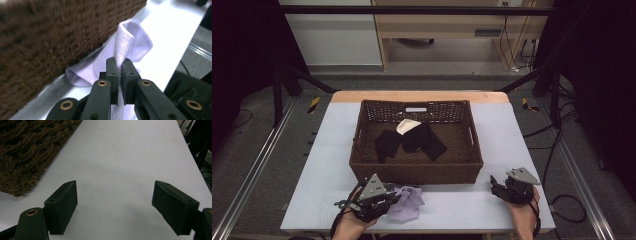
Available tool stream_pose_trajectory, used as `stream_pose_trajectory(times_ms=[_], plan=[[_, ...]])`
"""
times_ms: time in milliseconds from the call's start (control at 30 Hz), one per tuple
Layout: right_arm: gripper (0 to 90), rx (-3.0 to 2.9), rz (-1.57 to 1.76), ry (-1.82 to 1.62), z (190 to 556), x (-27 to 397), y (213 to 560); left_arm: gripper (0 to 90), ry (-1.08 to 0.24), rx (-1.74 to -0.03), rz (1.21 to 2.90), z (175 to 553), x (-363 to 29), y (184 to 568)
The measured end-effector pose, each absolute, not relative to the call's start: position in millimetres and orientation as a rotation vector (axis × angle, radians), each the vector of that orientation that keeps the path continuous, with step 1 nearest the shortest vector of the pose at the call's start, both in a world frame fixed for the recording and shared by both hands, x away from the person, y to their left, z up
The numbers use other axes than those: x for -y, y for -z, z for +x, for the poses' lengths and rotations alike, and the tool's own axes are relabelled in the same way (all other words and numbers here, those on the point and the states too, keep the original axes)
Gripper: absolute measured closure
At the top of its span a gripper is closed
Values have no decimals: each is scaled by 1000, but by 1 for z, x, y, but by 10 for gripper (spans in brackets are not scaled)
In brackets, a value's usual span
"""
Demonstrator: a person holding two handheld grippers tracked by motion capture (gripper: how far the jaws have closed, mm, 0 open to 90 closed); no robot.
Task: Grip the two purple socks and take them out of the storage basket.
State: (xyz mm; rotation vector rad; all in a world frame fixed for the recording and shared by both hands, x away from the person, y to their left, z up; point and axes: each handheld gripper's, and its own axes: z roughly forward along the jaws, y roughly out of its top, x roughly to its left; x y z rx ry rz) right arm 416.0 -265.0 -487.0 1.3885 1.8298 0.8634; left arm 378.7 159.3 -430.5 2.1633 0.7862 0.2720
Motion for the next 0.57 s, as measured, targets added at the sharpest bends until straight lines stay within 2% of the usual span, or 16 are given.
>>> stream_pose_trajectory(times_ms=[67,267,433,567], plan=[[207,-1828,1389,-864,416,265,487,826,-280,-806,2181,383,-157,437],[206,-1829,1386,-868,416,265,487,564,-290,-861,2179,386,-157,442],[198,-1829,1396,-873,416,266,487,454,-299,-895,2096,384,-173,429],[195,-1826,1404,-883,416,267,486,422,-320,-916,2028,384,-190,414]])
